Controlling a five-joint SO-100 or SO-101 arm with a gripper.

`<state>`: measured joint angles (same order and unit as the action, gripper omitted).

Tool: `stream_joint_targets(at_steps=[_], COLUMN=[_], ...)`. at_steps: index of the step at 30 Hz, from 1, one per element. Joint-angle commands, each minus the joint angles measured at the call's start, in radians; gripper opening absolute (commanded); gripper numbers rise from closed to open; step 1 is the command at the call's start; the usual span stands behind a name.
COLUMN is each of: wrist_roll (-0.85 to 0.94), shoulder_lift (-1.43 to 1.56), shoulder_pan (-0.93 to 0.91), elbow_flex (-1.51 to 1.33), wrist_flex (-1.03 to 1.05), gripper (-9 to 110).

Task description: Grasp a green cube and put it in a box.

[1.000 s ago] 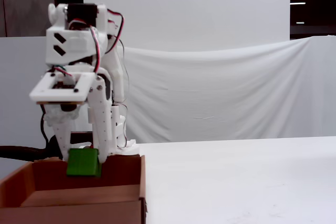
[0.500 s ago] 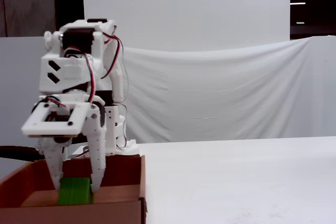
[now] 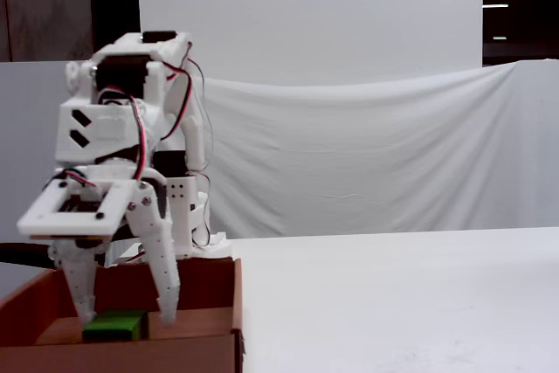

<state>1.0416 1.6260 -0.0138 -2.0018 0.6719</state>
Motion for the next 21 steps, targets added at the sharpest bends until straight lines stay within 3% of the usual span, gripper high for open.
stream_joint_targets(at_steps=[1,15,21], wrist_roll=[0.018,0.043,0.150], shoulder_lift=[0.087,0.508,0.735], shoulder_pan=[0.003,0.021,0.034], elbow_flex=[0.080,0.098,-0.140], wrist_flex=[0.101,0.451,0.453], gripper=[27,16,15])
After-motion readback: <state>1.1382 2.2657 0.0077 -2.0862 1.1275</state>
